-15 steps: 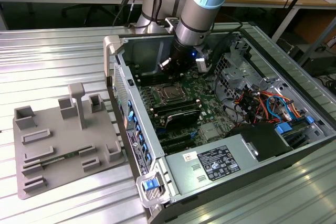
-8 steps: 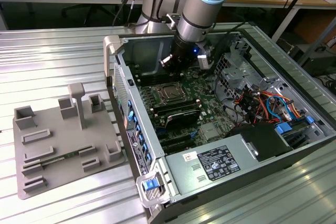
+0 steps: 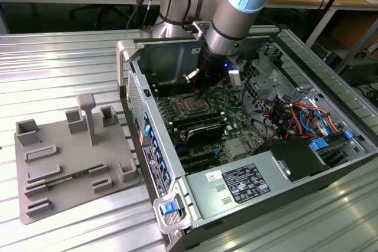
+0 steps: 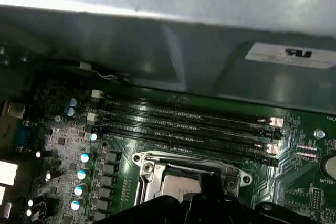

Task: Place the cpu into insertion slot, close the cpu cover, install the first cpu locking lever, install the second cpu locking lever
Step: 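Install the first cpu locking lever, then install the second cpu locking lever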

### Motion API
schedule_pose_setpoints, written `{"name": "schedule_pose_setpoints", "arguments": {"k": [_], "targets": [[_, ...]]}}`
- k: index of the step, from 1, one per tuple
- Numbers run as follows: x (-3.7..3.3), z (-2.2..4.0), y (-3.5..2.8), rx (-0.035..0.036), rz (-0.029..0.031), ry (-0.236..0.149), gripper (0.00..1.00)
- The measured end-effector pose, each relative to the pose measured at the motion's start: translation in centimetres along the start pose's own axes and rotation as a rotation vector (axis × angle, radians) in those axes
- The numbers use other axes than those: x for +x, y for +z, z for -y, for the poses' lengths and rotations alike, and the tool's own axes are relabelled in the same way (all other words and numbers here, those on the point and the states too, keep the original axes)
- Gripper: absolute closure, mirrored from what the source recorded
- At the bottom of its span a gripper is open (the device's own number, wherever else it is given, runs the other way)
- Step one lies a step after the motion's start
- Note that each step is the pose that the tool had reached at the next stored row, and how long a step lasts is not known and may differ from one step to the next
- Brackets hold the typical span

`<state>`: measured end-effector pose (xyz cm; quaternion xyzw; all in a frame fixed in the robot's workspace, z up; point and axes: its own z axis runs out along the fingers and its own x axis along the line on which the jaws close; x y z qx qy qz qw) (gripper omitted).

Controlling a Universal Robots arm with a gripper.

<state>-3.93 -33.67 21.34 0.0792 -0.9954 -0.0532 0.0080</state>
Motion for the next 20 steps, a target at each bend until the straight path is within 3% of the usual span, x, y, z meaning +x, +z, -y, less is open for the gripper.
{"name": "schedule_pose_setpoints", "arguments": {"k": [2, 6, 20], "targets": [[-0.08, 0.48, -0.06, 0.0007, -0.0028, 0.001, 0.89], [-0.04, 0.95, -0.36, 0.0009, -0.0028, 0.001, 0.89], [-0.03, 1.00, -0.63, 0.0009, -0.0027, 0.001, 0.89]]}}
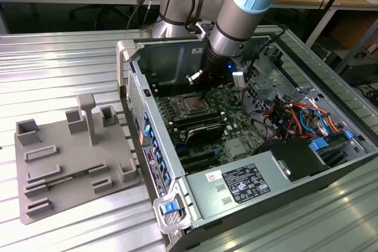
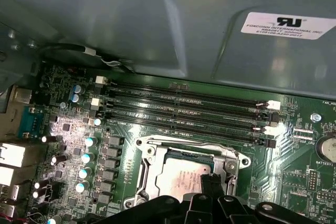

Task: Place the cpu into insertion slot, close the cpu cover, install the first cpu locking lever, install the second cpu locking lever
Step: 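Install the second cpu locking lever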

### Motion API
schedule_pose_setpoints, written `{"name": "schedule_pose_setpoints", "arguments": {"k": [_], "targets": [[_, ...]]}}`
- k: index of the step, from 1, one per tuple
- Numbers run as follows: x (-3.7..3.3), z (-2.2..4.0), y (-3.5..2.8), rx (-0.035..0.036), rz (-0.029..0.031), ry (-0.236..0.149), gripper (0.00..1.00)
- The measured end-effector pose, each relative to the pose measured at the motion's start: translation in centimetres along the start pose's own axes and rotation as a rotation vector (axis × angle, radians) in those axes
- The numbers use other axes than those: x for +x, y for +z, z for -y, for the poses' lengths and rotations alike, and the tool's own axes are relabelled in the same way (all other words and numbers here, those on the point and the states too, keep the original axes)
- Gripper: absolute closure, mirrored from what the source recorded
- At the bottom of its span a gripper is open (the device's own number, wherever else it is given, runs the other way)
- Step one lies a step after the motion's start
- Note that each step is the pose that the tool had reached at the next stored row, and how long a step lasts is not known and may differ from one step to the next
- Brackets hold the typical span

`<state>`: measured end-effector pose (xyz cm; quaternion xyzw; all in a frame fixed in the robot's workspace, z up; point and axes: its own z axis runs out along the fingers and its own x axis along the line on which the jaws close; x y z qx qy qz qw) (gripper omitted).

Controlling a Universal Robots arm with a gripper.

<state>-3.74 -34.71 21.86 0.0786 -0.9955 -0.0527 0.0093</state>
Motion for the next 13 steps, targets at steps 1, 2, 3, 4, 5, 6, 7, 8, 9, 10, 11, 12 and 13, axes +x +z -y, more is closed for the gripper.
{"name": "schedule_pose_setpoints", "arguments": {"k": [1, 2, 3, 4, 5, 6, 7, 8, 9, 10, 11, 12, 13], "targets": [[0.00, 0.00, 0.00, 0.0001, -0.0001, 0.000, 0.89], [0.01, 0.02, -0.01, 0.0002, -0.0002, 0.000, 0.89], [0.01, 0.10, -0.02, 0.0002, -0.0002, 0.000, 0.89], [0.01, 0.16, -0.01, 0.0001, -0.0001, 0.000, 0.89], [0.01, 0.26, -0.02, 0.0003, -0.0001, 0.001, 0.89], [0.02, 0.43, -0.02, 0.0012, -0.0001, 0.002, 0.89], [0.03, 0.52, -0.02, 0.0016, 0.0001, 0.003, 0.89], [0.04, 0.60, -0.03, 0.0023, 0.0003, 0.006, 0.89], [0.05, 0.68, -0.03, 0.0030, 0.0005, 0.011, 0.89], [-0.05, 0.78, -0.02, 0.0031, 0.0009, 0.015, 0.89], [-0.31, 0.85, -0.01, 0.0031, 0.0005, 0.016, 0.89], [-0.55, 0.91, -0.02, 0.0032, 0.0000, 0.016, 0.89], [-0.84, 0.98, -0.02, 0.0034, -0.0007, 0.017, 0.89]]}}
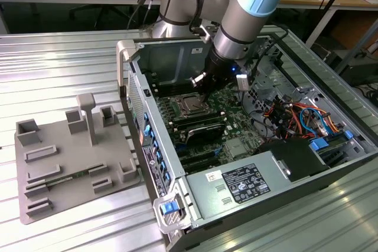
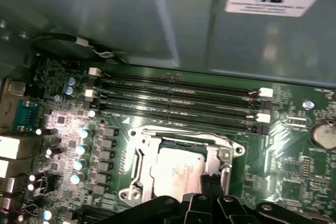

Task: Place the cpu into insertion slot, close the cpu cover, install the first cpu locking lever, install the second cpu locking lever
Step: 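Install the second cpu locking lever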

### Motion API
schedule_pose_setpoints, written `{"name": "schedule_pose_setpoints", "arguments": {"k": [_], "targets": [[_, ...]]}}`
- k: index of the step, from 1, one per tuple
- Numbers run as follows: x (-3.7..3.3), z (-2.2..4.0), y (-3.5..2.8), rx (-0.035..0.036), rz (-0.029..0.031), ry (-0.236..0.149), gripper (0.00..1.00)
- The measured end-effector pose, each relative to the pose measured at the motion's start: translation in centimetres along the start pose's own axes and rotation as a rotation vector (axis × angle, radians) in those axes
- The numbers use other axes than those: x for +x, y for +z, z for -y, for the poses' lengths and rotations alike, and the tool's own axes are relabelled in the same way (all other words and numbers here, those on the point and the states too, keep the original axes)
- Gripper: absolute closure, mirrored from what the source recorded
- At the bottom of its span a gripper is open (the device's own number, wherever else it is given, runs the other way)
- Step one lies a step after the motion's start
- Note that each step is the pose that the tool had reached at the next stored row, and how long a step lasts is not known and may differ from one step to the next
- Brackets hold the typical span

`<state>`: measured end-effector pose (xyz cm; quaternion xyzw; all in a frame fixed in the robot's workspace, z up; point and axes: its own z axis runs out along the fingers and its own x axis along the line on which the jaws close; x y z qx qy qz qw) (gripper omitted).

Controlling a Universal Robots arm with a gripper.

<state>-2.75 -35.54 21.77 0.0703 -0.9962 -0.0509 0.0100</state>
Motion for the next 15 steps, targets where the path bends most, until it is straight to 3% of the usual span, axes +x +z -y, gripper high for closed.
{"name": "schedule_pose_setpoints", "arguments": {"k": [4, 5, 8, 10, 14, 15], "targets": [[-0.71, 0.78, -0.05, 0.0017, -0.0025, 0.002, 0.89], [-0.80, 0.93, -0.06, 0.0113, -0.0041, 0.003, 0.89], [-0.82, 1.13, -0.35, 0.0217, -0.0057, 0.004, 0.89], [-0.81, 1.24, -0.65, 0.0221, -0.0057, 0.004, 0.89], [-0.58, 3.30, -0.99, 0.0220, -0.0064, 0.004, 0.89], [-0.55, 3.57, -0.94, 0.0220, -0.0067, 0.004, 0.89]]}}
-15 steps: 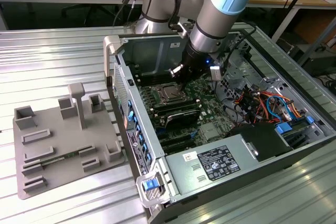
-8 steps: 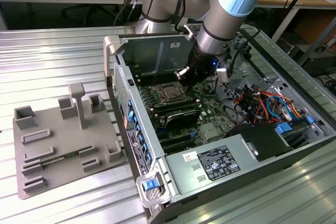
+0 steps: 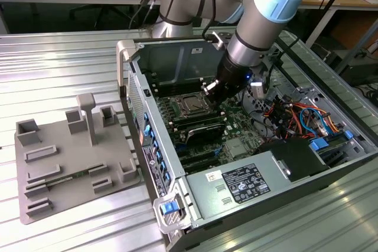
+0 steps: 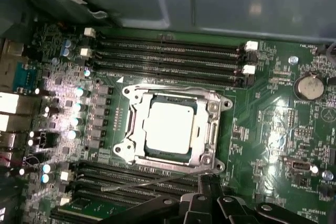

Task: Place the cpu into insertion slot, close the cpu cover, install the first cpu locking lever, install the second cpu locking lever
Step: 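Install the second cpu locking lever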

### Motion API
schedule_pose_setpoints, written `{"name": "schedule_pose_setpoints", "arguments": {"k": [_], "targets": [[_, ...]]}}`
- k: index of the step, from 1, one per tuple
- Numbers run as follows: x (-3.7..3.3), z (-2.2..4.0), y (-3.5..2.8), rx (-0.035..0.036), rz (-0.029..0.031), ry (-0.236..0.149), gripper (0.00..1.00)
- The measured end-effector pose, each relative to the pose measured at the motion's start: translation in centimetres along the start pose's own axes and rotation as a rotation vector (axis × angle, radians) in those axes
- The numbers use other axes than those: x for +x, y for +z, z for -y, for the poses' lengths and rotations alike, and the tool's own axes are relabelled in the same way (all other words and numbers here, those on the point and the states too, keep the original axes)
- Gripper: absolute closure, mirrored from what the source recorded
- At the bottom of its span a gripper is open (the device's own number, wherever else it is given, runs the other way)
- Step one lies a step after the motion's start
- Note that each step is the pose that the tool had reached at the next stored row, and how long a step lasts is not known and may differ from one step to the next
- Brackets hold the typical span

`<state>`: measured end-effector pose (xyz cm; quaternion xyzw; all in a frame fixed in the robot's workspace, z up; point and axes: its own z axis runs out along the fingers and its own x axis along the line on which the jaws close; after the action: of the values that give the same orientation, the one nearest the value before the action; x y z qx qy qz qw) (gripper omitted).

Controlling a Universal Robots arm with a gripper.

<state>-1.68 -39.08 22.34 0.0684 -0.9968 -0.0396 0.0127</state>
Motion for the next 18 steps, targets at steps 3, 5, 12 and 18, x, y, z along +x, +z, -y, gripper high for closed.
{"name": "schedule_pose_setpoints", "arguments": {"k": [3, 5, 12, 18], "targets": [[0.02, 0.15, 0.39, 0.0000, 0.0000, 0.000, 0.89], [0.00, 0.18, 0.72, -0.0001, -0.0001, 0.000, 0.89], [0.82, 0.10, 1.25, 0.0001, 0.0008, 0.000, 0.89], [2.79, -0.16, 1.40, 0.0004, 0.0047, 0.000, 0.89]]}}
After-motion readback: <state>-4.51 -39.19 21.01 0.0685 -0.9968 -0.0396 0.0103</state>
